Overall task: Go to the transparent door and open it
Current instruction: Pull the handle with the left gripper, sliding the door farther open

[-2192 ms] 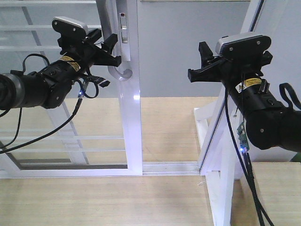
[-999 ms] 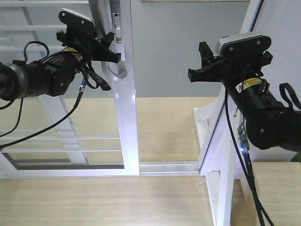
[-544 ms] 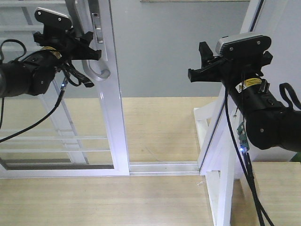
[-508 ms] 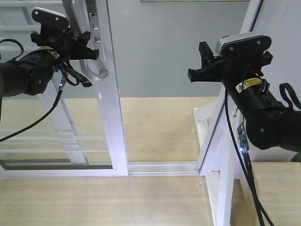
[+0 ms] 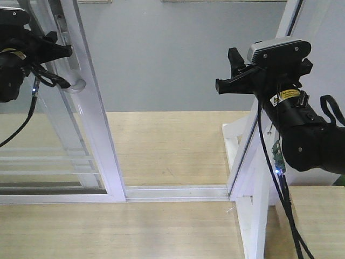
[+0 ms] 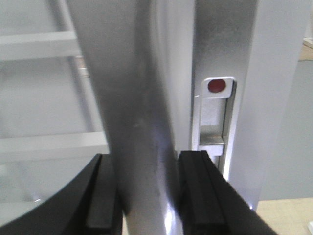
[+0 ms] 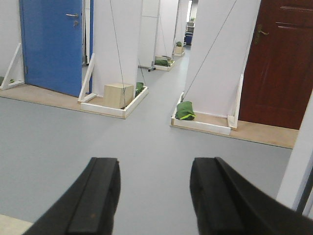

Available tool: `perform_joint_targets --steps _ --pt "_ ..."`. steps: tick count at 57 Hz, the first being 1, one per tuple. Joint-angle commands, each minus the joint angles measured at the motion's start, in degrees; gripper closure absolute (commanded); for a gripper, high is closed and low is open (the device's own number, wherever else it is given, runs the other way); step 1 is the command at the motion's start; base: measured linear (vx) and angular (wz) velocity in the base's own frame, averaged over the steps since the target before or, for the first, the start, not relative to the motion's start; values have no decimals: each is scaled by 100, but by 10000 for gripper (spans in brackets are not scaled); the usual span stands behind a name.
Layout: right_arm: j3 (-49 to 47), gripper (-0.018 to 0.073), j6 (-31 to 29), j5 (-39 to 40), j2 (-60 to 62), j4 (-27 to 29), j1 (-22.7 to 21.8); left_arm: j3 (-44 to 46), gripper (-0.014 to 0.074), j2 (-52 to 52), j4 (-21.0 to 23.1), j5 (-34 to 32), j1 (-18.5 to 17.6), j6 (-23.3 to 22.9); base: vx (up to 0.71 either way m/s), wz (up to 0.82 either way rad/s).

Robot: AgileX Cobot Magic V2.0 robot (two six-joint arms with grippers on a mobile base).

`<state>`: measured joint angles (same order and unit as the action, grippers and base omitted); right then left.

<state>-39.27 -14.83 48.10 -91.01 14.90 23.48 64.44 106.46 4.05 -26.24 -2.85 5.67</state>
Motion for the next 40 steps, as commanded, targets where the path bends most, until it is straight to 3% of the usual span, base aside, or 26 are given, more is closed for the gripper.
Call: perform_joint_targets --steps 1,23,30,40 --pt "-141 153 -63 491 215 -75 -32 -119 273 -577 -208 -850 5 9 0 0" --pt "-141 153 -63 491 215 -75 -32 -2209 389 -1768 -230 -1874 428 -7 0 0" --pt "-141 153 -157 423 227 -140 -32 -2968 421 -2279 -483 -2176 428 -29 0 0" --pt "-141 157 -601 -795 684 -269 -14 -3741 462 -3010 -1070 -2183 428 -567 0 0"
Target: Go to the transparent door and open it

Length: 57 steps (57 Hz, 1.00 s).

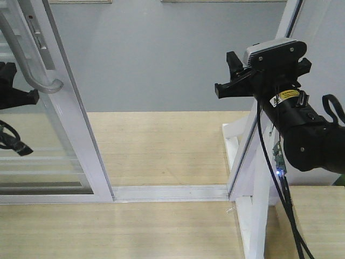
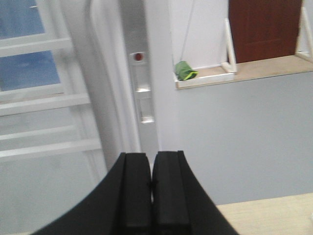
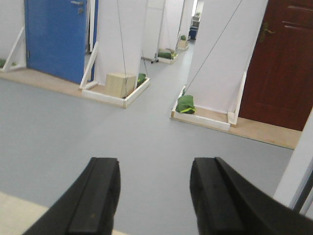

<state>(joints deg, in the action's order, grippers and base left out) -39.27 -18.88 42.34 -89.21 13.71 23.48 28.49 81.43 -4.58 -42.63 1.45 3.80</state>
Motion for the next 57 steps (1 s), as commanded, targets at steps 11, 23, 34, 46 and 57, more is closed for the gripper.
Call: perform_joint_targets --steps 11,23,34,46,57 --pt "-141 216 -190 -2195 1583 -61 -20 -771 479 -1395 -603 89 -3 -798 0 0" --pt "-141 322 -195 -3877 2752 25 -20 -1210 479 -2755 -886 1493 -3 -1096 0 0" --pt "-141 389 -126 -4571 3336 25 -20 -1418 479 -4052 -1521 2652 -95 -1878 0 0" --pt "-135 452 -104 -4762 3661 43 -20 -1429 479 -5066 -2068 3562 -269 -2580 0 0" --pt "502 505 35 -4381 4062 68 -20 -1429 479 -5541 -2059 4123 -535 -2728 0 0"
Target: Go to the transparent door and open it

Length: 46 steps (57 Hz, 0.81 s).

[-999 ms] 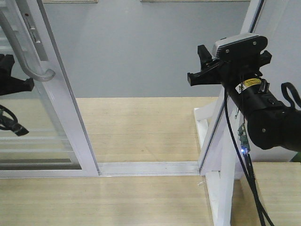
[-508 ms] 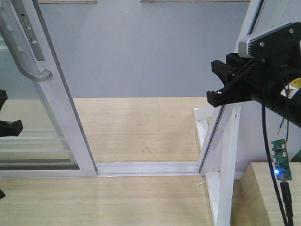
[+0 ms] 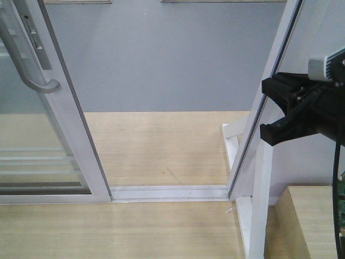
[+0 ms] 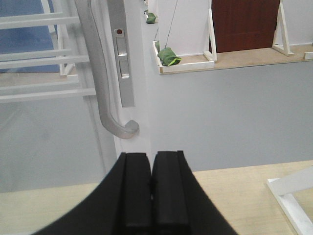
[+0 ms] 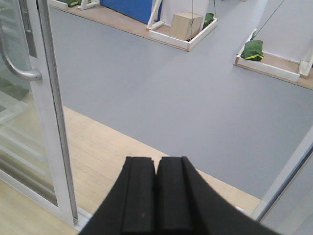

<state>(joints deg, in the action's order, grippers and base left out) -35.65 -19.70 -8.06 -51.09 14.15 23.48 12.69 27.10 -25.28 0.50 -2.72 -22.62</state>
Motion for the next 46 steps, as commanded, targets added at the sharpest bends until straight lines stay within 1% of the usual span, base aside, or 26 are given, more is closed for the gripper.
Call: perform_joint_targets --steps 1,4,8,15,21,28,46 --pt "261 508 184 744 300 24 -20 152 479 -152 11 -132 -147 -86 0 0" --pt "540 515 317 929 526 24 -20 152 479 -231 65 -50 -222 -86 0 0" --pt "902 517 434 1094 844 24 -20 152 479 -356 264 115 -317 -80 0 0" --pt "1408 516 432 957 1494 18 -20 -60 479 -620 460 159 -528 -69 0 0" --pt "1685 514 432 896 1933 -9 -20 -233 479 -873 469 165 -678 -74 0 0" --pt "1839 513 420 1012 2233 -95 -20 -227 479 -1060 469 144 -767 -74 0 0" --pt "1850 513 433 954 2258 -18 -20 -227 479 -1068 466 160 -767 -74 0 0"
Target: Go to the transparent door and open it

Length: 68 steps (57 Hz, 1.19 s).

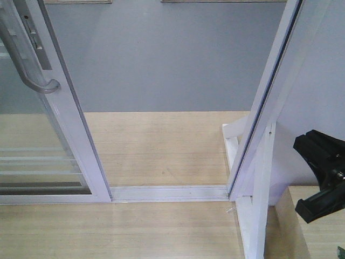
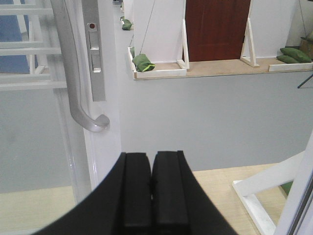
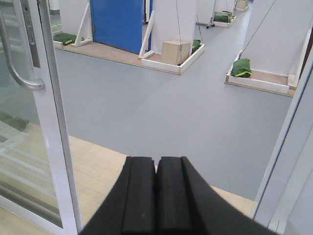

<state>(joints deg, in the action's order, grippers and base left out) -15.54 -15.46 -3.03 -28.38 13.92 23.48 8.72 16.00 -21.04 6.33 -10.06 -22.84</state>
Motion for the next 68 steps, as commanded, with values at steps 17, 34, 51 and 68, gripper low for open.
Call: perform_joint_targets --steps 17,34,51,68 --pt "-160 513 10 444 -14 4 -20 170 479 42 37 -393 -33 -52 0 0" --pt "-160 513 10 444 -14 4 -20 159 478 42 249 -813 -33 63 0 0" --pt "-160 513 10 444 -14 4 -20 164 475 42 2056 -1047 -33 2391 0 0" --pt "-160 513 10 444 -14 4 -20 164 475 25 2044 -1047 -33 2384 0 0"
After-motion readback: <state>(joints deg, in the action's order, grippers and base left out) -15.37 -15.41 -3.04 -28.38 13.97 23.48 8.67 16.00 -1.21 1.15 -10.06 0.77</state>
